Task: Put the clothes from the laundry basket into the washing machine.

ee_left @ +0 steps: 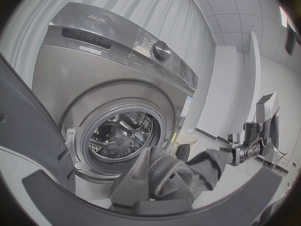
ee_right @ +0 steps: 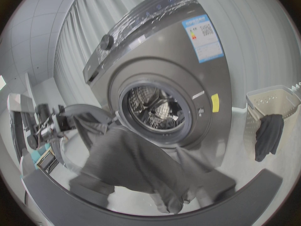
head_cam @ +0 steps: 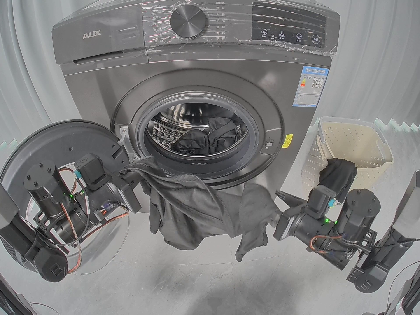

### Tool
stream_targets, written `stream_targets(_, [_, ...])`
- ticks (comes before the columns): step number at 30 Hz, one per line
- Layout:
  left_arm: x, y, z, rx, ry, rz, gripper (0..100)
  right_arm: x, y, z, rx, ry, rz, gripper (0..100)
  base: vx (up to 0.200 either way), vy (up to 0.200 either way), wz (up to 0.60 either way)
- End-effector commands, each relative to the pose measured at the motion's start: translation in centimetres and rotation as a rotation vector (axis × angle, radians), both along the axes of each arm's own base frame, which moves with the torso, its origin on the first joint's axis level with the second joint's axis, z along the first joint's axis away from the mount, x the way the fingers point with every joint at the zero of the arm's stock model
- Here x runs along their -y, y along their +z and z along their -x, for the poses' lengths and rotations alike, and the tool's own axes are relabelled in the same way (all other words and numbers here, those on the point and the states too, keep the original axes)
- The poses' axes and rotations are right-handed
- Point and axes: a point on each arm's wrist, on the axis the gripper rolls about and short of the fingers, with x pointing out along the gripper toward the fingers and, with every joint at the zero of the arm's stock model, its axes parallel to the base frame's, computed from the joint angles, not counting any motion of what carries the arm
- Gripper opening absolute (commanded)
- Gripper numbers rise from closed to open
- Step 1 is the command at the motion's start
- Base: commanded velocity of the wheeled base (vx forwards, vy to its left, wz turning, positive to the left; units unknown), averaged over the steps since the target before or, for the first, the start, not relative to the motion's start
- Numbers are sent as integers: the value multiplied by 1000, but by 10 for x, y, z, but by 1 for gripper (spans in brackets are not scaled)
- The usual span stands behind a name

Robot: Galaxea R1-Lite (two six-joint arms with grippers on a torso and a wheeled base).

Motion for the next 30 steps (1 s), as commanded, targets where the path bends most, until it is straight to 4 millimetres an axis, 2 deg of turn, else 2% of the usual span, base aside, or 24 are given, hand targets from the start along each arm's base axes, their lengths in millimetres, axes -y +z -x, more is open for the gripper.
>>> stream_targets(1, [7,-3,-7,-3,-10,-2,0,-1,-35,16,-120,44,115,100,0,0,0])
stream_targets(2, [11,-3,-11,2,-18,0,0,2,-51,27,-183,69,178,100,0,0,0])
stream_targets(4, [15,-1,-14,12,-24,5,0,3,-60,34,-220,85,215,100,0,0,0])
stream_targets(15, [23,6,-21,43,-9,32,0,10,-87,55,-336,131,336,100,0,0,0])
stream_targets(18, [28,5,-22,41,-18,31,0,11,-89,58,-348,140,348,100,0,0,0])
stream_targets(21, [30,6,-22,45,-21,33,0,6,-86,52,-323,135,326,100,0,0,0])
stream_targets(24, [33,6,-22,48,-33,34,0,-11,-83,28,-252,112,270,100,0,0,0])
stream_targets(27, [39,7,-20,53,-51,37,0,-22,-77,6,-193,86,214,100,0,0,0])
stream_targets(28, [39,7,-20,53,-51,37,0,-22,-77,6,-193,86,214,100,0,0,0])
stream_targets(30, [41,8,-19,57,-59,37,0,-32,-72,-12,-138,77,180,100,0,0,0])
